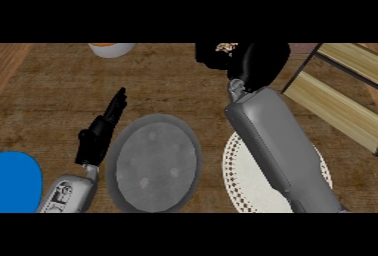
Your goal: Pick the cupcake from the placemat and place it in the tiered shelf
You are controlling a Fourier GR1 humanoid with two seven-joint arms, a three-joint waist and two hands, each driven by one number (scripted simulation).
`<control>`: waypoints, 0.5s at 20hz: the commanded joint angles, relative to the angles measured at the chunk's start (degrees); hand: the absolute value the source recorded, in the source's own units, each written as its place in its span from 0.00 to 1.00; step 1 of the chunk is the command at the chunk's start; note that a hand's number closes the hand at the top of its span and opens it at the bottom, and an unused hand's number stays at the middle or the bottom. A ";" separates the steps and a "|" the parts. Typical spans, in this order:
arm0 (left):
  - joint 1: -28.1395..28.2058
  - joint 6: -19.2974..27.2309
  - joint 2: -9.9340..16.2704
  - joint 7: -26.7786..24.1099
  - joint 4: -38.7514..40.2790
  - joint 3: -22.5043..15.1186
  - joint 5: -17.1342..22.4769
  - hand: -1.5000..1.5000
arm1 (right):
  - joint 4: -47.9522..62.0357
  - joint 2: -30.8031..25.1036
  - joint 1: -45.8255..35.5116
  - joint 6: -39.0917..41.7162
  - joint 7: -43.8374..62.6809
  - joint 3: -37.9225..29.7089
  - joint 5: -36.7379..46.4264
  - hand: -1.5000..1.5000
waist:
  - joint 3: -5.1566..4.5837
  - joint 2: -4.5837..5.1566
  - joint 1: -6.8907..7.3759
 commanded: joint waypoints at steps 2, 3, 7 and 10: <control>0.99 -0.07 0.54 -1.38 -0.03 0.64 -0.27 0.50 | -0.16 0.44 -7.61 5.96 14.83 -3.51 8.97 1.00 | -0.02 -0.28 -0.56; 0.73 -0.38 -0.60 -0.22 -0.21 0.24 0.54 0.50 | -0.02 0.44 -7.48 5.25 14.63 -4.59 11.47 1.00 | 0.03 -0.13 -1.06; 1.95 -0.72 1.00 1.10 -2.92 0.92 0.59 0.50 | -0.95 -1.29 -10.81 10.10 13.65 -9.25 16.94 1.00 | 0.05 -0.35 -0.96; 1.53 0.99 -0.27 1.47 -3.22 0.20 -0.84 0.50 | -2.52 -2.19 -12.20 14.42 11.02 -12.01 18.86 1.00 | 0.08 -0.31 -1.31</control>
